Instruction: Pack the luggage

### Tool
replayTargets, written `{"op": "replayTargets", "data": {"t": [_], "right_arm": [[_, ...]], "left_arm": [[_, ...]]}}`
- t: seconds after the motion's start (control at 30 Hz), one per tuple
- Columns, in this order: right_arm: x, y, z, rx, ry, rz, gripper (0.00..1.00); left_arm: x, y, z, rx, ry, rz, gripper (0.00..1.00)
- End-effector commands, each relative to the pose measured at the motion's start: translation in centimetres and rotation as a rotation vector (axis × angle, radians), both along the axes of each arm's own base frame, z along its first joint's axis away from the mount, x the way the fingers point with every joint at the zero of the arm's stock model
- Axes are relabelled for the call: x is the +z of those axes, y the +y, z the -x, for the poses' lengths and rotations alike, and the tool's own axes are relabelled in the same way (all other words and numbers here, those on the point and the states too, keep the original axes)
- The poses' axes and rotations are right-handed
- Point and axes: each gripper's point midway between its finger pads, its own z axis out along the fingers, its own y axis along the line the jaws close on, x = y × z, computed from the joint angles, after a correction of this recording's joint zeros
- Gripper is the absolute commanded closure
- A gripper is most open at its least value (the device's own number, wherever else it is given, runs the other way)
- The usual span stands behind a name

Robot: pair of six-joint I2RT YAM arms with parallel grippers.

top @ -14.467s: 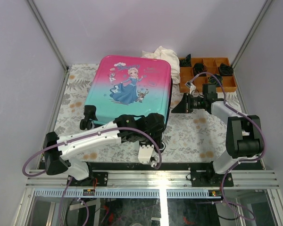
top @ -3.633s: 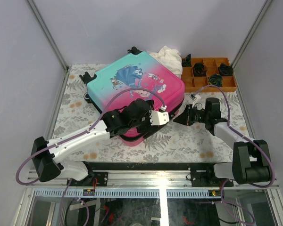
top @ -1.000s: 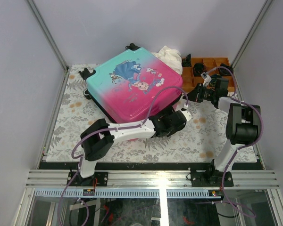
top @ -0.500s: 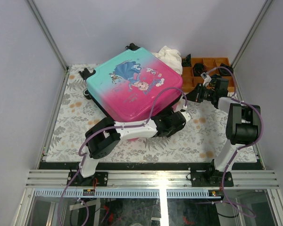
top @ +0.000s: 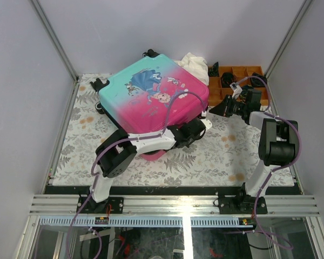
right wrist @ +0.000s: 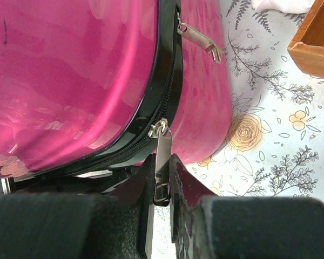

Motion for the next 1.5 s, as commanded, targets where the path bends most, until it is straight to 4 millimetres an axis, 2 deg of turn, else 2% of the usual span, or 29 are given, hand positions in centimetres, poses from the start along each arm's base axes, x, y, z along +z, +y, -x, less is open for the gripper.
{"op": "replayTargets", "data": {"t": [0.0, 0.1, 0.23, 0.4, 0.5, 0.6, 0.7, 0.83, 1.13, 1.2, 1.37, 1.47], "right_arm": [[2.4, -0.2, -0.5, -0.004, -0.097, 0.037, 1.00], [2.5, -0.3, 0.2, 0.023, -0.107, 0.064, 1.00], [2.8, -0.6, 2.0, 0.060, -0.109, 0.086, 1.00], [2.4, 0.0, 6.7, 0.138, -0.111, 0.104, 1.00], [1.8, 0.4, 9.3, 0.172, -0.115, 0.105, 1.00], [1.8, 0.7, 10.1, 0.179, -0.123, 0.100, 1.00], [2.2, 1.2, 9.9, 0.182, -0.123, 0.084, 1.00], [2.9, 2.2, 8.6, 0.180, -0.140, 0.077, 1.00], [5.0, 2.3, 2.8, 0.125, -0.172, 0.048, 1.00], [4.7, 2.5, 1.9, 0.121, -0.154, 0.034, 1.00], [5.1, 4.3, 1.2, 0.144, -0.148, 0.005, 1.00], [5.0, 4.7, 1.7, 0.154, -0.144, 0.002, 1.00]], "left_arm": [[-3.4, 2.9, 4.8, -0.148, 0.101, -0.134, 0.98], [-2.8, 4.8, 7.5, -0.252, 0.101, -0.174, 1.00], [-2.8, 8.8, 10.4, -0.402, 0.107, -0.259, 1.00], [-3.1, 13.9, 12.9, -0.632, 0.071, -0.375, 1.00], [-3.5, 16.2, 14.4, -0.756, 0.066, -0.428, 1.00], [-4.0, 17.3, 16.3, -0.864, 0.093, -0.450, 1.00], [-4.4, 17.6, 17.7, -0.958, 0.087, -0.466, 1.00], [-4.4, 17.6, 18.1, -1.030, 0.063, -0.481, 1.00], [-4.5, 18.1, 18.6, -1.096, 0.057, -0.490, 1.00], [-4.6, 18.3, 18.7, -1.106, 0.055, -0.494, 1.00], [-4.6, 18.3, 18.8, -1.110, 0.052, -0.489, 1.00], [-3.5, 16.8, 18.0, -1.040, 0.035, -0.447, 1.00]]}}
